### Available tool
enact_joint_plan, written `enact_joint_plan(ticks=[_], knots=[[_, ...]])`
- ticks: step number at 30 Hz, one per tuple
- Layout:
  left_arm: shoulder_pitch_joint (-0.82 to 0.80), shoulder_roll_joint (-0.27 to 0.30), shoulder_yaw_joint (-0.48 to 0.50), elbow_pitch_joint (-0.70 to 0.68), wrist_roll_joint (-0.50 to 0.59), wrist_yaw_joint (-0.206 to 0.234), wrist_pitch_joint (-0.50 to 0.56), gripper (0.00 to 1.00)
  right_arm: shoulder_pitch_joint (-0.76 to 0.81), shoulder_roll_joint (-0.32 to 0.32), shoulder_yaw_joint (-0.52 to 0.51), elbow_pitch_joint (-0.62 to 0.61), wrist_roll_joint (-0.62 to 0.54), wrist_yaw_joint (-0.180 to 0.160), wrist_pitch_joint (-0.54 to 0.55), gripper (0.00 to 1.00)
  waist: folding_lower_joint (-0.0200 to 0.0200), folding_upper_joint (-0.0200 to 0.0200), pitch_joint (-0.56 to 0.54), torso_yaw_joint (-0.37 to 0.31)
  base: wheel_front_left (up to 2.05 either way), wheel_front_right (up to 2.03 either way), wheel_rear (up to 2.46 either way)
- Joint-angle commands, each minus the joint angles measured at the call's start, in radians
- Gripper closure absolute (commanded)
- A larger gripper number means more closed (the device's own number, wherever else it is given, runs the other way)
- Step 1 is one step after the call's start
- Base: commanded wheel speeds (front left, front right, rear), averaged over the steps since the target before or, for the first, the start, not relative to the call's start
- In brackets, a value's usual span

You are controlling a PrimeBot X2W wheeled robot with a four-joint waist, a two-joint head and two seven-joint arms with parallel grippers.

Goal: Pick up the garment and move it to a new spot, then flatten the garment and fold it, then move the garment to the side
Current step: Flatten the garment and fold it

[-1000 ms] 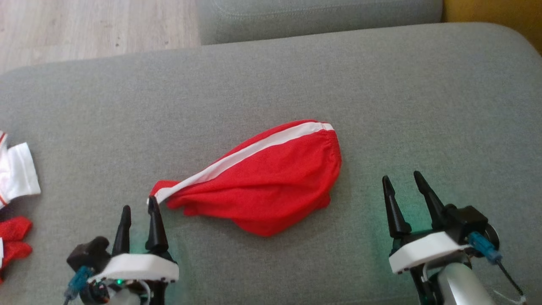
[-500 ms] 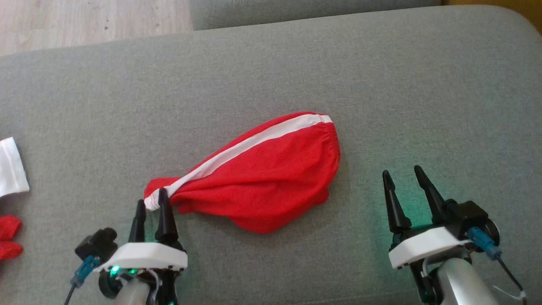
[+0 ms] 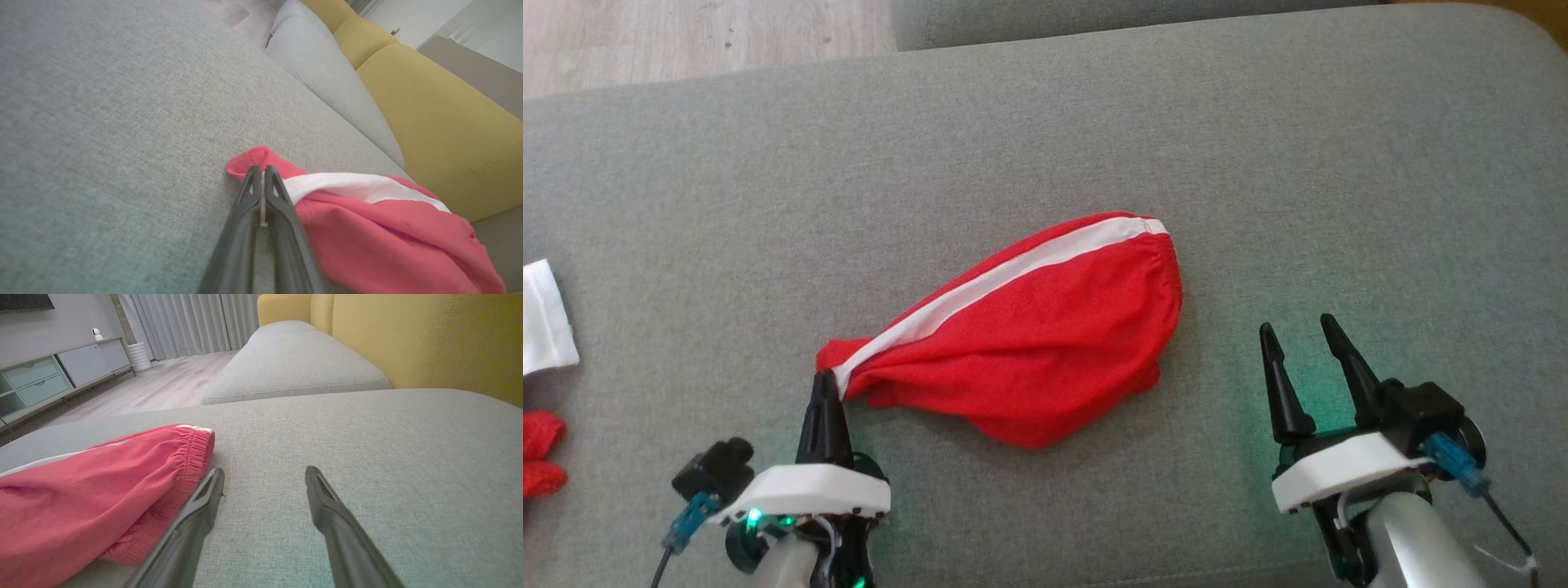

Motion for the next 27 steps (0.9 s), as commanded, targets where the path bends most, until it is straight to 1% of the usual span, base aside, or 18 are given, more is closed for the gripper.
enact_joint_plan(ticks=[1, 5, 8, 13, 17, 20, 23, 27], knots=[[-0.030, 0.007, 0.014, -0.020, -0.016, -0.006, -0.005, 1.00, -0.042, -0.002, 0.023, -0.026, 0.000, 0.004, -0.002, 0.00, 0.0000, 0.0000, 0.002, 0.001, 0.00, 0.00, 0.00], [-0.035, 0.007, 0.012, -0.021, -0.025, -0.006, -0.005, 1.00, -0.046, -0.002, 0.023, -0.028, 0.000, 0.004, -0.002, 0.00, 0.0000, 0.0000, 0.004, 0.003, 0.00, 0.00, 0.00], [-0.039, 0.007, 0.044, -0.043, -0.008, -0.006, -0.005, 1.00, -0.054, -0.002, 0.021, -0.031, -0.002, 0.004, -0.002, 0.00, 0.0000, 0.0000, 0.004, 0.006, 0.00, 0.00, 0.00], [-0.029, 0.007, 0.136, -0.137, 0.058, -0.006, -0.005, 1.00, -0.086, -0.002, 0.023, -0.045, 0.000, 0.004, -0.002, 0.00, 0.0000, 0.0000, 0.002, 0.021, 0.00, 0.00, 0.00], [-0.019, 0.007, 0.147, -0.193, 0.090, -0.006, -0.005, 1.00, -0.146, -0.002, 0.041, -0.035, 0.015, 0.004, -0.002, 0.00, 0.0000, 0.0000, 0.007, 0.043, 0.00, 0.00, 0.00], [-0.026, 0.007, 0.136, -0.225, 0.104, -0.006, -0.005, 1.00, -0.238, -0.002, 0.111, 0.043, 0.087, 0.004, -0.002, 0.00, 0.0000, 0.0000, 0.023, 0.071, 0.00, 0.00, 0.00], [-0.029, 0.007, 0.114, -0.232, 0.103, -0.006, -0.005, 1.00, -0.323, -0.002, 0.176, 0.144, 0.184, 0.004, 0.004, 0.00, 0.0000, 0.0000, 0.039, 0.091, 0.00, 0.00, 0.00], [-0.034, 0.007, 0.092, -0.231, 0.105, -0.006, -0.005, 1.00, -0.424, -0.002, 0.224, 0.252, 0.343, 0.004, 0.049, 0.00, 0.0000, 0.0000, 0.061, 0.107, 0.00, 0.00, 0.00]])
